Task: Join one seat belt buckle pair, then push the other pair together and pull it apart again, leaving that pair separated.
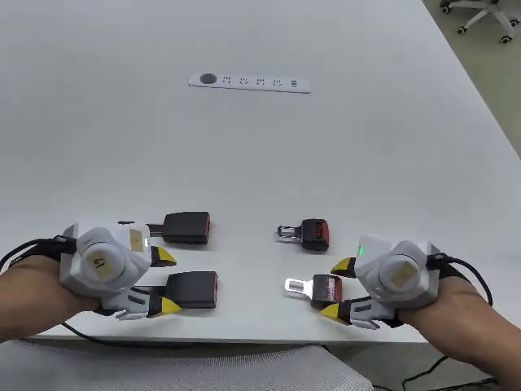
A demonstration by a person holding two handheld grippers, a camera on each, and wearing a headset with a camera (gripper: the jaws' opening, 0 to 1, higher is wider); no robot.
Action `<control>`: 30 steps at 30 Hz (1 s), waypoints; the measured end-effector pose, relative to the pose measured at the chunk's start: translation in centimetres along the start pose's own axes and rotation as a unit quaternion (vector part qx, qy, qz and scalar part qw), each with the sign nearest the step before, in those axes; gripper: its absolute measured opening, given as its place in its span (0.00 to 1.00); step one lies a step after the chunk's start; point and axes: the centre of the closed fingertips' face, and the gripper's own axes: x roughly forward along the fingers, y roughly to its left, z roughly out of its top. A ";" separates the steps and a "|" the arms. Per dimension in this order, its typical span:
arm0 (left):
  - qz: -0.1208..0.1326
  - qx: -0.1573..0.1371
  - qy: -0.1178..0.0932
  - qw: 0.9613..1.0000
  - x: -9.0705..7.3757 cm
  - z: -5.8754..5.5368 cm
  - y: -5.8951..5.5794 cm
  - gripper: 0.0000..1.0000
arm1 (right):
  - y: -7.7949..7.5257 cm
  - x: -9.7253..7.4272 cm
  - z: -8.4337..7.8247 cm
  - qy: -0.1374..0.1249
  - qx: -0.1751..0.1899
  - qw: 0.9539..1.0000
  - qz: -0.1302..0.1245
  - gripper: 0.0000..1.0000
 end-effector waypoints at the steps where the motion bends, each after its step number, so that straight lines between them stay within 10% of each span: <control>1: -0.002 0.005 0.003 1.000 0.1 0.2 -0.1 0.41 | 0.0 0.0 -0.1 0.001 -0.002 1.000 0.001 0.35; 18: -0.027 0.066 0.043 0.997 1.2 0.0 -0.9 0.33 | 0.3 0.7 -0.4 0.022 -0.049 0.997 0.055 0.32; 30: -0.029 0.046 0.017 0.998 1.4 -0.1 -0.9 0.33 | 0.1 1.1 -0.4 0.019 -0.058 0.996 0.065 0.32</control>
